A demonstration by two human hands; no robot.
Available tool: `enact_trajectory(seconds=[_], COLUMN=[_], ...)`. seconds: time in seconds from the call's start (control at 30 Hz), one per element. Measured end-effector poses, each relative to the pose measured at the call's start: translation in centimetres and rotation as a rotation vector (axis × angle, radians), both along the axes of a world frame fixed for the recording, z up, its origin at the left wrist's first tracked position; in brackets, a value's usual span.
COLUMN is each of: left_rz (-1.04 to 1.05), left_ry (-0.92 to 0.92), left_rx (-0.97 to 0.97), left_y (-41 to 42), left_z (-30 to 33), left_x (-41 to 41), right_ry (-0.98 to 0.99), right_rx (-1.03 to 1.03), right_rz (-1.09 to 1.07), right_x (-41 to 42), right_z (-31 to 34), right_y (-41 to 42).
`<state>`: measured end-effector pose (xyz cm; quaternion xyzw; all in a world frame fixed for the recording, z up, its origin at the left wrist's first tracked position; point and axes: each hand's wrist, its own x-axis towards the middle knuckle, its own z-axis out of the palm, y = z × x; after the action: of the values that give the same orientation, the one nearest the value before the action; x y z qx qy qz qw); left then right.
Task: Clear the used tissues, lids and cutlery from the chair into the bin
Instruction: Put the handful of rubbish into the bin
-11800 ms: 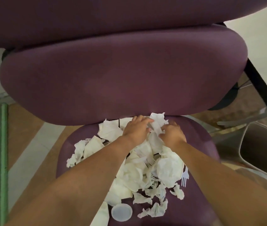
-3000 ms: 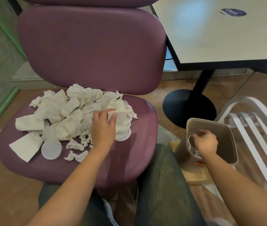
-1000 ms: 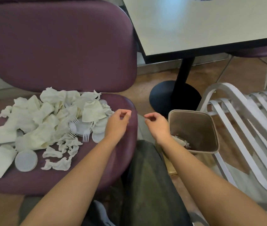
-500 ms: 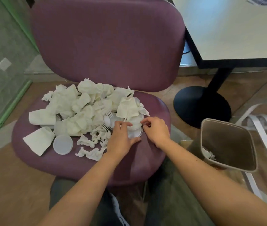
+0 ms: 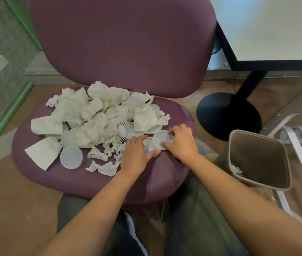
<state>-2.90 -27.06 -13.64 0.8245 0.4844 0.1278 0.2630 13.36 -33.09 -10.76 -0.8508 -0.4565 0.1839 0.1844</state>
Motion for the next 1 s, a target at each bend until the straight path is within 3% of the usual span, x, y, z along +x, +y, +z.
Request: enact_trajectory(seconds=[0.13,0.3,0.53,0.7,0.83,1.0], left_rz=[-0.060,-0.086,0.046,0.050,-0.061,-0.167], left_ry=[0.189,0.227,0.118,-0.083,-0.284,-0.222], left_rx=[0.038,-0.078,0.005,-0.117,-0.169,-0.174], left_y=[-0.1,0.3,0.4,-0.6,-1.8,-4.7], left_z=[-0.4,0.0,1.5,3.2,4.4,4.9], left_x=[0.0,0.4,0.8,2.6,7.3,13.8], right_ry=[0.047,0.100,0.469,0.670,0.651,0.516], right_rx=[-0.061,-0.100,0.139,0.281,0.427,0.517], right_rz=[0.029,0.047,-0.227,-0.405,-0.521,-0.649], right_x=[0.2,0.7,2.2,3.5,5.3,8.3], right_z=[0.3,0.7,0.4,0.4,0.6,1.2], right_y=[-0.5,-0.9,-2.2,-4.0,-6.5,-10.5])
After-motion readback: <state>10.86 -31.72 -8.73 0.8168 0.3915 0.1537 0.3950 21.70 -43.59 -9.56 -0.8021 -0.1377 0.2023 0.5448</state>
